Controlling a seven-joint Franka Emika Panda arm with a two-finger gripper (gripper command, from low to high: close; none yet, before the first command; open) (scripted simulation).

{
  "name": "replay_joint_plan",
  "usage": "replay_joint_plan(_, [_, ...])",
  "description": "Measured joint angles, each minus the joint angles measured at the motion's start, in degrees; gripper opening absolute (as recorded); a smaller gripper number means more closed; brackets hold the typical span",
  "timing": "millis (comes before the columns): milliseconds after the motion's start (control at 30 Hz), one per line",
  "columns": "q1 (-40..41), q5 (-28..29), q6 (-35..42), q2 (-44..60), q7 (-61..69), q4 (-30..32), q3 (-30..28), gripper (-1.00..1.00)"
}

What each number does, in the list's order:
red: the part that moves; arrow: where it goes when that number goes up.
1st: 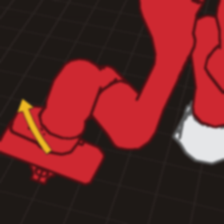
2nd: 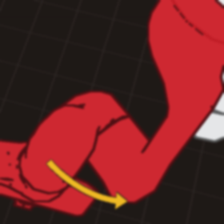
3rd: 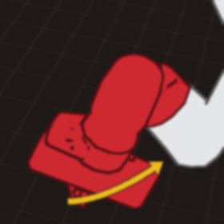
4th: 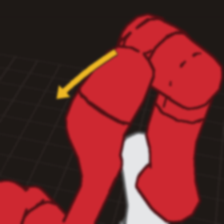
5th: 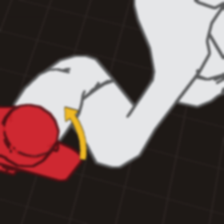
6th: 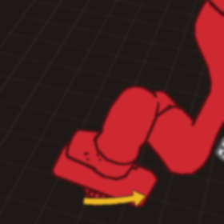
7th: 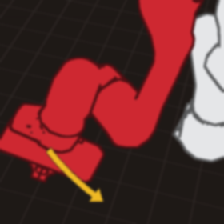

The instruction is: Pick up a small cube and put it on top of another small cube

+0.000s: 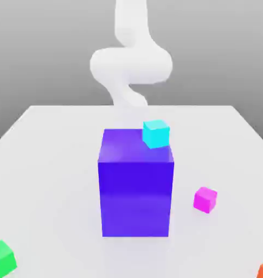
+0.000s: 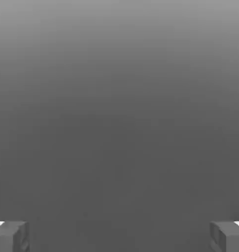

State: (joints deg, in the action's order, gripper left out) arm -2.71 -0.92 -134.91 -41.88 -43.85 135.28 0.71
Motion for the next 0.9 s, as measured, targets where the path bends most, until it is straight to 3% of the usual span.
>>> replay_joint_plan(433, [-16.07, -4.16, -19.72, 25.46, 11.43, 21.14, 7.38, 0.0])
replay_joint_plan(600, [-21.48, -1.41, -29.24, 38.26, 13.21, 30.11, 12.21, 0.0])
replay_joint_plan(700, [-23.29, 4.9, -34.62, 45.24, 9.39, 30.68, 10.41, 0.0])
replay_joint_plan(867, [-31.04, 11.16, -43.02, 55.69, 4.77, 28.88, 1.18, 0.0])
replay_joint_plan(900, [-31.95, 11.33, -44.03, 56.91, 4.61, 28.65, 0.25, -1.0])
